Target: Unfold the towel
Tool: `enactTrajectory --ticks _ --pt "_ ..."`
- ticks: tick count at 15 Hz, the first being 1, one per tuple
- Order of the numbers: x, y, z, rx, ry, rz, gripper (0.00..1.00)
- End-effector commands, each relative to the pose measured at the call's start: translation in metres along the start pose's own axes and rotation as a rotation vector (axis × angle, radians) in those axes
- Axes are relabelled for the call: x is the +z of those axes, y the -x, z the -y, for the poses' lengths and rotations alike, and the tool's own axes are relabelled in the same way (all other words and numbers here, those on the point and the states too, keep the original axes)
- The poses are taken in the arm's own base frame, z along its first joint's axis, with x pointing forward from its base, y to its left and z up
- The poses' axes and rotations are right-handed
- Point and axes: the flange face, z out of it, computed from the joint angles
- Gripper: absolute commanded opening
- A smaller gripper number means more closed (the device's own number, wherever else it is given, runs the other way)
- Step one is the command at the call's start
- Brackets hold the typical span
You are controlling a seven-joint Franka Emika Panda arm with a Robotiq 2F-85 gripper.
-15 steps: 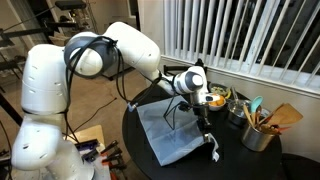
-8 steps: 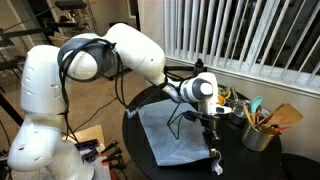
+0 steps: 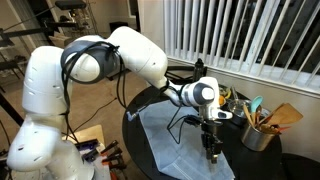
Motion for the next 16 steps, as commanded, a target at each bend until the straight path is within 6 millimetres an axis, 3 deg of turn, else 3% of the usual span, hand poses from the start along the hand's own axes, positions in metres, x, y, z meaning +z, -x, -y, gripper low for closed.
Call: enactTrajectory --ticks 1,5,10,16 --pt "0.008 -0.001 -0.006 -0.039 -0.041 -0.02 0.72" --pt "0.008 -0.007 -0.004 -0.05 -0.103 -0.064 0.98" --pt "0.014 -0.003 0.004 0.062 -0.29 0.061 1.0" --pt "0.047 0.001 -0.001 0.222 -0.437 0.197 1.0"
